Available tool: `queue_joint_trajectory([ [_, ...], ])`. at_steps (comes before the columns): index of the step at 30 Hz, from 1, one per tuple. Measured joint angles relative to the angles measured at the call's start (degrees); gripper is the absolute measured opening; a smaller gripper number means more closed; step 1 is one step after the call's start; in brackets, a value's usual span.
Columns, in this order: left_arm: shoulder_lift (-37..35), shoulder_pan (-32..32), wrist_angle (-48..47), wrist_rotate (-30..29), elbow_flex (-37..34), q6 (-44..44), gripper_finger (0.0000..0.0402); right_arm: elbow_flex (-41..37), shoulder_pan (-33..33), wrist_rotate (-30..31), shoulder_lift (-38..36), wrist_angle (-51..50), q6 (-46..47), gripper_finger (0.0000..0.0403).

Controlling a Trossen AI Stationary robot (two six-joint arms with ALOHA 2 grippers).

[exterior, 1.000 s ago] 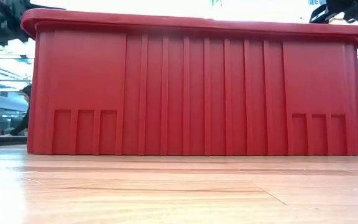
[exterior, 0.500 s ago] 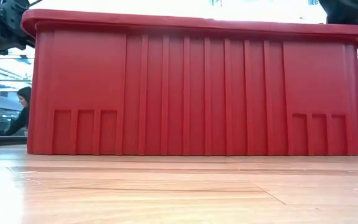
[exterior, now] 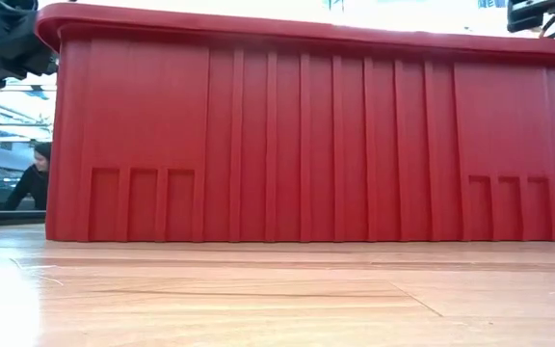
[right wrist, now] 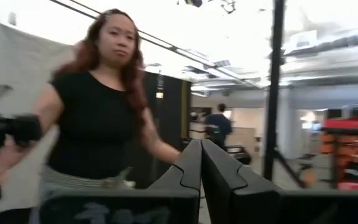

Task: Pick and place slides into bin
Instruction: Return to Home Position

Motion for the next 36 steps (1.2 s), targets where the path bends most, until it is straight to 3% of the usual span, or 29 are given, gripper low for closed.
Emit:
queue_joint_trajectory([
  [8,0.04,0.0,-0.64,4.55,-0.12,-0.2,0.0005,-0.07,0.0,-8.47,0.01,-0.7,16.42,0.0],
  [14,0.33,-0.04,-2.87,10.12,-0.23,-0.38,0.0006,-0.07,0.0,-15.1,-0.05,-2.84,19.79,0.0],
  [21,0.14,-0.04,-2.5,11.55,-0.23,-1.12,0.0007,-0.09,-0.02,-17.57,-0.02,-2.11,19.81,0.0],
  [25,0.15,-0.04,-2.42,11.51,-0.23,-1.06,0.0002,-0.13,-0.02,-18.09,-0.01,5.15,25.91,0.0],
  [29,0.15,-0.02,-2.35,11.49,-0.23,-1.48,0.0012,-0.13,-0.02,-20.45,0.08,4.32,35.24,0.0],
  [33,0.15,-0.02,-2.22,11.43,-0.23,-1.28,0.002,-0.13,0.51,-20.67,0.05,0.31,33.72,0.0],
  [36,0.15,-0.02,-2.18,11.4,-0.23,-1.03,0.0019,-0.13,0.82,-20.74,0.01,-7.35,25.91,0.0],
])
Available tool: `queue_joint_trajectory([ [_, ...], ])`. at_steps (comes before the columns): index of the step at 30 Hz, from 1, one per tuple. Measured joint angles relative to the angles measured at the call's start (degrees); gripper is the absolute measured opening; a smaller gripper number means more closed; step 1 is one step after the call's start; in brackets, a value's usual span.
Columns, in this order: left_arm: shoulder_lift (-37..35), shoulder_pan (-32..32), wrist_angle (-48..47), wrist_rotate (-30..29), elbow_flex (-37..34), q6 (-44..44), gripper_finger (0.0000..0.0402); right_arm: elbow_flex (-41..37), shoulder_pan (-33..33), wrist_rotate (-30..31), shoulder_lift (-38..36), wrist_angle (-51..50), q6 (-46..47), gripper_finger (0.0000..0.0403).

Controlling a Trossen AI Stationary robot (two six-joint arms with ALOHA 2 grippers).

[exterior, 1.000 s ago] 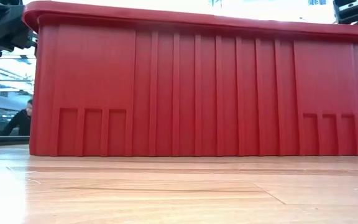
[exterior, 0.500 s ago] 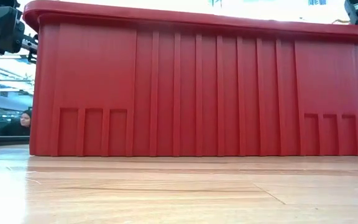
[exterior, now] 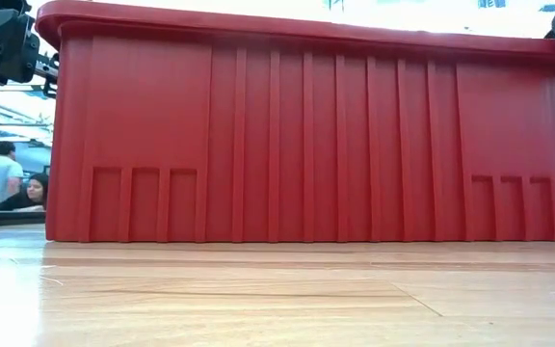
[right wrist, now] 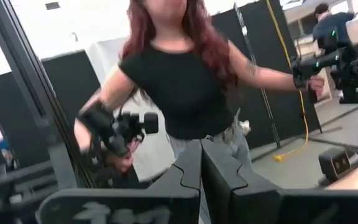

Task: Pick and place slides into bin
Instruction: Return to Home Position

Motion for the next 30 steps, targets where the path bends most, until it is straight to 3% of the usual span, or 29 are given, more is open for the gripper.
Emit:
queue_joint_trajectory([
  [5,-0.02,0.02,0.07,0.0,0.0,1.79,0.0006,0.0,0.15,0.32,-0.02,-15.46,-13.29,0.0],
  [9,-0.02,0.02,0.11,-0.04,0.0,2.94,0.0003,0.01,-0.07,4.31,0.19,-17.85,-19.39,0.0],
  [20,-0.04,0.02,0.13,4.9,0.0,-4.56,0.0028,0.02,-0.07,3.49,0.09,-20.17,-19.31,0.0],
  [30,-0.04,0.02,0.09,5.56,0.02,-3.43,0.001,0.01,-0.07,3.41,0.04,-20.35,-14.78,0.0],
])
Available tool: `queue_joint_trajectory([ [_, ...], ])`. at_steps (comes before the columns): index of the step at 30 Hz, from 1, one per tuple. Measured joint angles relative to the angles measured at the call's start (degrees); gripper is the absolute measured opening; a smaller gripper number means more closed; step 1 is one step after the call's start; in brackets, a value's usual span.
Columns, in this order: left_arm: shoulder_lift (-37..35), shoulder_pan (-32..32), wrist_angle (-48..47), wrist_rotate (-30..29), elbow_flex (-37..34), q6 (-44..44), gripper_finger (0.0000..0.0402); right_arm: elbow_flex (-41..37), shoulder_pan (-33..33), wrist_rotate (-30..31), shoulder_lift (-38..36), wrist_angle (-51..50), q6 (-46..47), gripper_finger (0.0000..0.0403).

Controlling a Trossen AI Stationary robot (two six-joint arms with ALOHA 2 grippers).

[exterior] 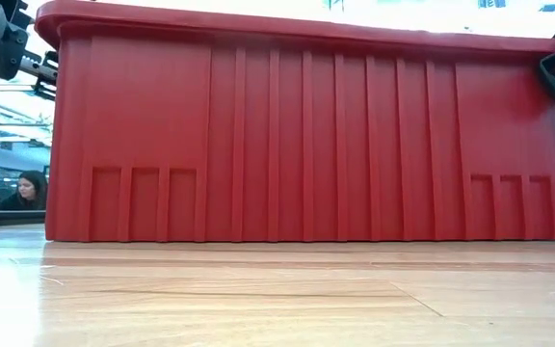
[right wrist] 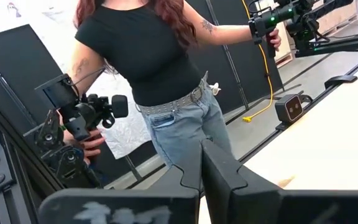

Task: Pick and place slides into bin
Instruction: Return to Home Position

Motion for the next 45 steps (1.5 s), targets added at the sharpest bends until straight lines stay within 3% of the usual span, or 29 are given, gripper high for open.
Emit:
queue_joint_trajectory([
  [5,0.0,0.0,0.04,-0.14,0.0,-0.03,0.0002,0.01,0.0,-0.02,0.0,-0.02,-0.04,0.0],
  [17,0.0,0.0,0.11,-0.24,0.02,0.05,0.0028,0.01,0.0,-0.09,0.0,-0.17,-0.03,0.0],
  [29,0.0,0.0,0.17,-0.32,0.02,0.11,0.0001,0.01,0.0,-0.11,0.0,-0.22,-0.02,0.0],
  [39,0.0,0.0,0.2,-0.35,0.02,0.09,0.0027,0.01,0.0,-0.13,0.0,-0.24,-0.02,0.0],
  [45,0.0,0.0,0.2,-0.35,0.04,0.09,0.0023,0.01,0.0,-0.13,0.0,-0.24,-0.02,0.0],
])
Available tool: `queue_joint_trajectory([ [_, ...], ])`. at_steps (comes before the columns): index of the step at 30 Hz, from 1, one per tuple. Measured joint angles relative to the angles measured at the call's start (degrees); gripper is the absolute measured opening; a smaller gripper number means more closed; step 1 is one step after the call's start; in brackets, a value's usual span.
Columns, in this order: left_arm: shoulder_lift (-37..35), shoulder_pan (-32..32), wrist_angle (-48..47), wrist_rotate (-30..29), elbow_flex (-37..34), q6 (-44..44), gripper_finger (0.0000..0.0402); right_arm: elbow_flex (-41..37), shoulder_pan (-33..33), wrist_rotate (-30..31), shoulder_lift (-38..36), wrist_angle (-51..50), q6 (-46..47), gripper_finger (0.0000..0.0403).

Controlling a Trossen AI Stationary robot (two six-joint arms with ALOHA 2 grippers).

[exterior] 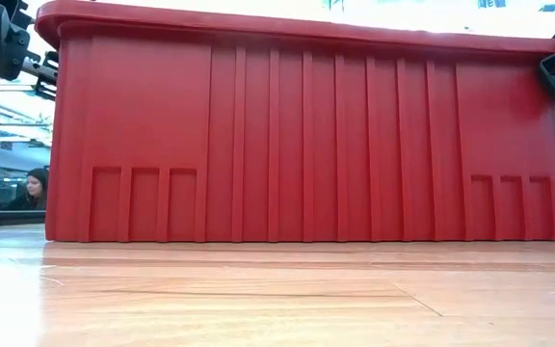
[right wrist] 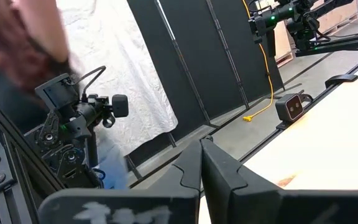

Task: Pick and place slides into bin
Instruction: Return to Home Position

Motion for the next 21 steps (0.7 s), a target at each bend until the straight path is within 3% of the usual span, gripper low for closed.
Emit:
queue_joint_trajectory([
  [9,0.0,0.0,0.0,0.0,0.0,-0.02,0.0001,0.0,0.0,0.0,0.0,0.0,0.02,0.0],
  [21,-0.01,0.0,0.0,-0.01,0.02,-0.01,0.0028,0.0,0.0,0.0,0.0,0.0,0.02,0.0],
])
